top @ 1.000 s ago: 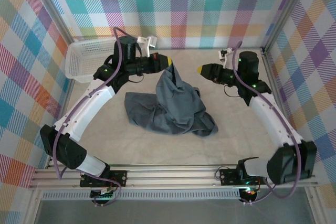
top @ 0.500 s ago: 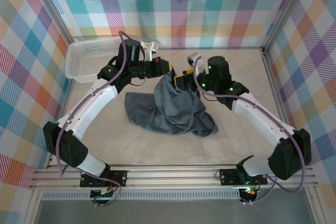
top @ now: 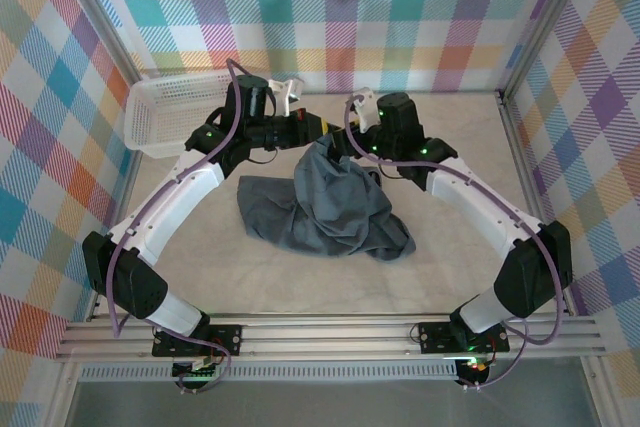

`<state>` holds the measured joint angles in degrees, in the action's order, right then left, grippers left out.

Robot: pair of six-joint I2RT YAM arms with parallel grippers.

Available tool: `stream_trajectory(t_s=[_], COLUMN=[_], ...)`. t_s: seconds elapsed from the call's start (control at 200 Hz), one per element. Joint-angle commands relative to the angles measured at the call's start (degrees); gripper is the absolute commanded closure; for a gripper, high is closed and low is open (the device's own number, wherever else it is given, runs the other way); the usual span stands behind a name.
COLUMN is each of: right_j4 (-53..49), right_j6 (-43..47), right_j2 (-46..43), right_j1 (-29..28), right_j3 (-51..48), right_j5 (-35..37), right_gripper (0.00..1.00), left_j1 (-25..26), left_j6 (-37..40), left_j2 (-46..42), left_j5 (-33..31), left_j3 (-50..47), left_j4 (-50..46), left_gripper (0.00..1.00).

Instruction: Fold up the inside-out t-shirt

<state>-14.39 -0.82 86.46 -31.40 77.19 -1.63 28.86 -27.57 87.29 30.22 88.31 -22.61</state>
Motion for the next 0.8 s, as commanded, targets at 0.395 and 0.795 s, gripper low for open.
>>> stream_trajectory(t_s=[0.395,0.795], right_j4=[-21.2,8.9], right_j6=[-8.6,0.7], right_j2=[3.5,-7.6], right_j1=[12.5,2.9], right_j3=[6.0,-8.7], right_j5=[-31.1,-21.6], right_gripper=[0.79,0.21], left_j1=[0.8,0.8], left_j6=[1.5,0.5], left_j2=[-1.4,-0.4], left_j5=[-0.9,-0.6], left_j3=[1.2,1.8], left_j4=[-1.5,-0.8], left_gripper=[1.0,1.0])
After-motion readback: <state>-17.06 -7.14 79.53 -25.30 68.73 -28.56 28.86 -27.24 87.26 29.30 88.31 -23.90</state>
